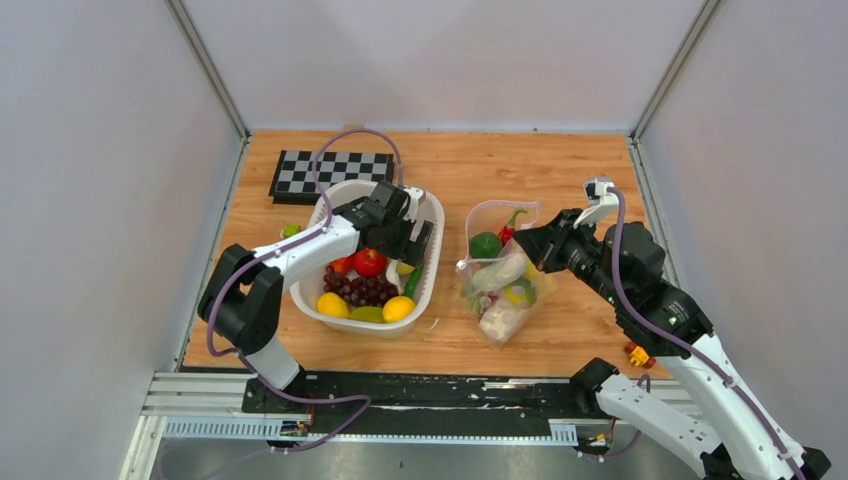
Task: Place the food in the zip-top bag and seal the zipper
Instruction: Pick up the fake fruit from the bin.
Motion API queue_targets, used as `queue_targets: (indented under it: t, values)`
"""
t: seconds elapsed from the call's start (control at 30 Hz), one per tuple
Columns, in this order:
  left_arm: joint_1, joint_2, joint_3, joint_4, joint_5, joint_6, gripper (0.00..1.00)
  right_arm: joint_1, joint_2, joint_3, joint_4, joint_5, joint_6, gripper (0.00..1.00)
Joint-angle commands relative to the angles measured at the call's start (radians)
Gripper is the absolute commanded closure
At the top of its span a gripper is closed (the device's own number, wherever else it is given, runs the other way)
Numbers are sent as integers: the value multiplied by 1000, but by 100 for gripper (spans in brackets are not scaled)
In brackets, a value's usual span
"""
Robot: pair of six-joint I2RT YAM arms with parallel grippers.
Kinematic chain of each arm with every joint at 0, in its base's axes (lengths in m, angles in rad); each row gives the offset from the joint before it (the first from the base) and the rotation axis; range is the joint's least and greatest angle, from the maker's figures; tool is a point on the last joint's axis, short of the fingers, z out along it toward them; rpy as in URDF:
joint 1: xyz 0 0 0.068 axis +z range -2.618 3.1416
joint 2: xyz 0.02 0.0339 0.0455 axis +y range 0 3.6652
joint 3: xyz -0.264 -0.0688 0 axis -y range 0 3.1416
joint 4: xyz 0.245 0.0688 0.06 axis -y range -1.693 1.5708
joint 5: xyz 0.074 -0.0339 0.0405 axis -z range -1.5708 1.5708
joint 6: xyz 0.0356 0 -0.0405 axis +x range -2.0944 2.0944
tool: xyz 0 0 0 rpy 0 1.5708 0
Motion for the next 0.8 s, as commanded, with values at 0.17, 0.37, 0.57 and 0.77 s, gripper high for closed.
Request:
queue_targets:
  t: [0.17, 0.37, 0.57, 0.77]
  values:
    - [3, 146, 96, -106, -3, 98, 0, 1, 3, 5, 57, -14, 13, 100]
    - [2, 137, 60, -74, 3, 77, 18, 1, 13, 7, 65, -18, 12, 100]
    - [2, 26, 77, -70, -23, 58, 28, 1, 14, 7, 63, -18, 11, 100]
    - [3, -163, 67, -19, -96, 18, 26, 1, 14, 0, 69, -19, 12, 100]
